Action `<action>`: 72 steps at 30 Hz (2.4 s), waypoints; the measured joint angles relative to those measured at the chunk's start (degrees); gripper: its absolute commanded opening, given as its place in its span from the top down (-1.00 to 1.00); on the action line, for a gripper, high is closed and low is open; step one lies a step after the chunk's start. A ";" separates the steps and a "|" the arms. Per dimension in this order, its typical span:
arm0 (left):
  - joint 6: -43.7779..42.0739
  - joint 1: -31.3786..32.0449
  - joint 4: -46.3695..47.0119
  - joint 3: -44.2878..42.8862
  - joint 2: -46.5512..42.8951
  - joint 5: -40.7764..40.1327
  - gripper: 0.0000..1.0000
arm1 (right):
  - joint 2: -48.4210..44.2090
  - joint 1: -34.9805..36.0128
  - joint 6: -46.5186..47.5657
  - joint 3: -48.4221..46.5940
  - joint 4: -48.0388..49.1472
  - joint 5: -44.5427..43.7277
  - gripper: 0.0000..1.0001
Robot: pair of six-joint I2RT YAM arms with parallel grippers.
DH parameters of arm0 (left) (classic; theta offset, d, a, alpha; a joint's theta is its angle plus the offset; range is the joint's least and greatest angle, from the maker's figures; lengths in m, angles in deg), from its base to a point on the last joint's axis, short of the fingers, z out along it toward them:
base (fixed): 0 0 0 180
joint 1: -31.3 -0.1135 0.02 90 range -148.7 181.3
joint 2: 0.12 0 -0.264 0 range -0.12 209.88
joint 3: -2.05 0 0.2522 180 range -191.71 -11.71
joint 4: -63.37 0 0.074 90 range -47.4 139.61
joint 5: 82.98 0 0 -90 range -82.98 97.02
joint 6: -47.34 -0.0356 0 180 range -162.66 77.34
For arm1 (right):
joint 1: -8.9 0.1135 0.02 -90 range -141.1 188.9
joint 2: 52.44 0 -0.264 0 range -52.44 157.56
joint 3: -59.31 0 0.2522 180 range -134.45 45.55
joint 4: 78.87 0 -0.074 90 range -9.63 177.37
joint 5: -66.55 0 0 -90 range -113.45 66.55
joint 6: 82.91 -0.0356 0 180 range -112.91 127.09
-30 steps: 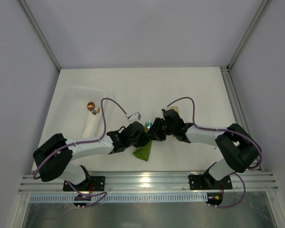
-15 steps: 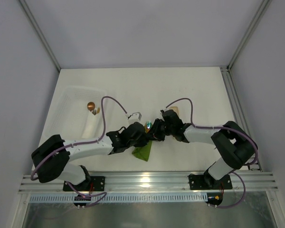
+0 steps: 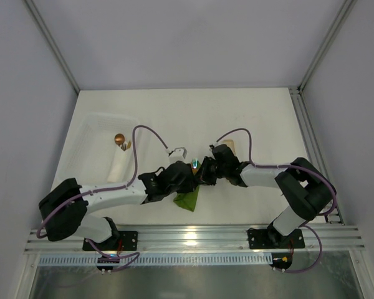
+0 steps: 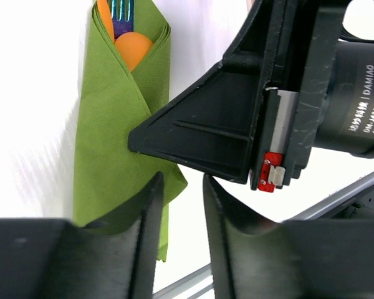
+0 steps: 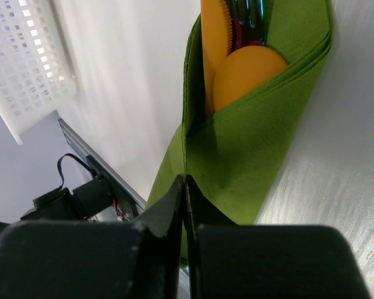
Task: Place the utensils on the paper napkin and roll it up
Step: Roll the napkin at the center of the board.
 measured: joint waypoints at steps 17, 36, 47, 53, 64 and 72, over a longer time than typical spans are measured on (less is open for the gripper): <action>-4.79 2.29 3.30 5.35 -12.96 0.52 0.70 | 0.00 0.13 5.73 -2.58 -2.84 0.00 0.93; -5.25 17.62 6.34 7.30 -1.49 -17.46 1.00 | -1.03 0.13 9.77 -2.91 -2.93 0.11 0.93; 0.94 20.04 -8.76 0.52 7.45 -31.30 1.00 | -2.16 0.13 9.94 -2.91 -3.23 0.13 0.93; 2.12 20.04 -13.03 -1.57 9.62 -32.96 1.00 | -2.29 0.13 9.94 -2.91 -3.23 0.15 0.93; 2.25 20.04 -15.02 -2.45 10.71 -33.24 1.00 | -2.29 0.13 9.90 -2.91 -3.21 0.24 0.93; 2.23 20.04 -15.08 -2.93 12.46 -33.05 1.00 | -2.29 0.13 9.88 -2.91 -3.17 0.39 0.93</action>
